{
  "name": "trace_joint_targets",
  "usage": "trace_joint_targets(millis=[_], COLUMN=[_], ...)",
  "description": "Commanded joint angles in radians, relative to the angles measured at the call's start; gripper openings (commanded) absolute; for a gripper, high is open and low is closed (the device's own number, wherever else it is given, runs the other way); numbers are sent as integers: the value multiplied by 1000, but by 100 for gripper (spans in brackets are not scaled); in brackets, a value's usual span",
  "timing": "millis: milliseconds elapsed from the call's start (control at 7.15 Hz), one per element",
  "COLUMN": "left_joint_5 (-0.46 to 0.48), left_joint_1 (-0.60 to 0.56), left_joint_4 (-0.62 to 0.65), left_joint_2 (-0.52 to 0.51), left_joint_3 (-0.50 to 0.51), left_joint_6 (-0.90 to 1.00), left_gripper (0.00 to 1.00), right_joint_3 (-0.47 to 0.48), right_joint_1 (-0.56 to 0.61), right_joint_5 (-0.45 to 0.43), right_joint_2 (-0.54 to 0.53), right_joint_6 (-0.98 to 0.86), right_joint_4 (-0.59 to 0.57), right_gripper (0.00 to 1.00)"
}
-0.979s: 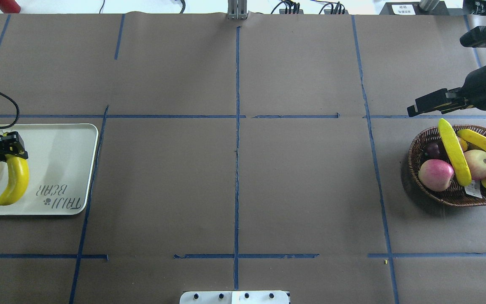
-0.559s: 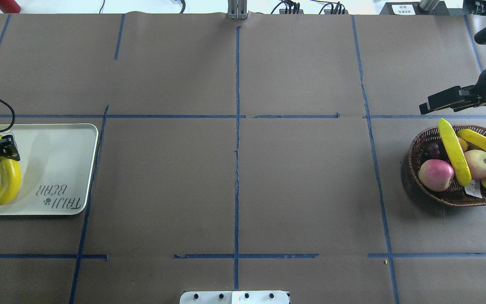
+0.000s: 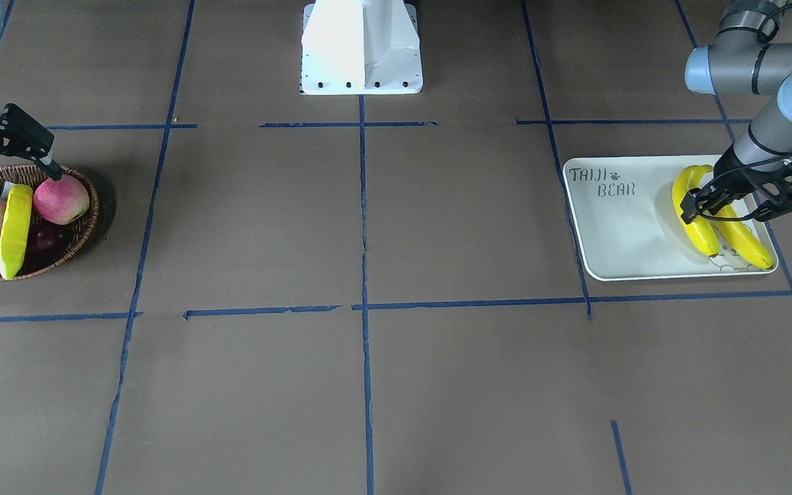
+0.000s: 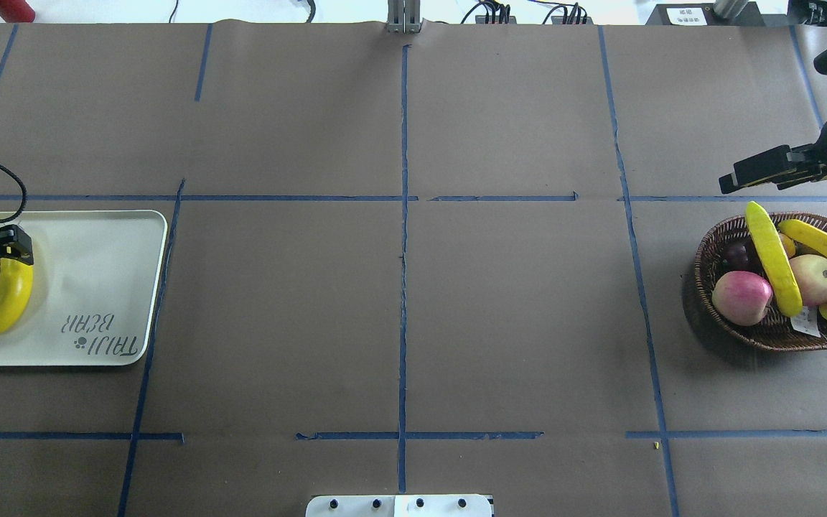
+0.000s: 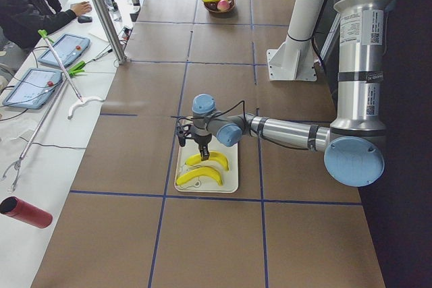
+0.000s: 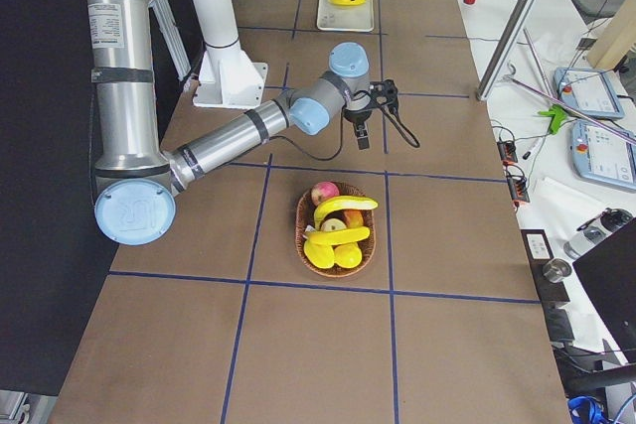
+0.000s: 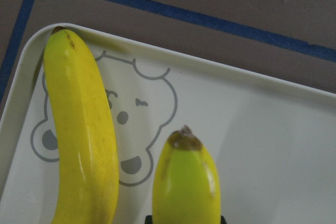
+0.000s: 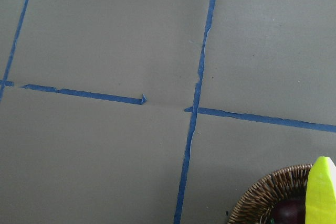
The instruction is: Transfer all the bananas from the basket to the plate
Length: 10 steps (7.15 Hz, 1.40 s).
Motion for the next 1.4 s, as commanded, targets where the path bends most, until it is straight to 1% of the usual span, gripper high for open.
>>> trace_joint_targets(millis=[0,140,280,419,559,699,839,979,1118,1258], left_joint_5=[73,66,29,-32,-42,-43,-43,-40,-39,-39], left_joint_1=[0,0,-3,-22,-23,-16,10,44,58,67], left_joint_4=[-7,1,19,115,226,246,250,251,250,250], left_joint_2=[-3,-8,-8,-32,-75,-102,-138,-170,-178,-196], left_joint_3=[-17,-73,-145,-224,-290,-321,-342,-342,-344,-346], left_joint_6=[-62,-73,-79,-123,-133,-207,-307,-363,-383,-385], left_gripper=[99,99,99,100,100,100,100,100,100,100], right_joint_3=[-12,-19,-28,-45,-82,-97,-142,-188,-228,-266], right_joint_1=[7,22,50,79,103,125,183,224,225,223], right_joint_5=[0,0,0,9,15,15,65,154,179,179], right_joint_2=[-2,-15,-52,-102,-129,-176,-243,-256,-256,-247], right_joint_6=[0,-2,-40,-160,-225,-274,-401,-455,-457,-456], right_joint_4=[1,0,7,7,6,11,15,17,15,17], right_gripper=[100,100,100,100,100,100,100,100,100,100])
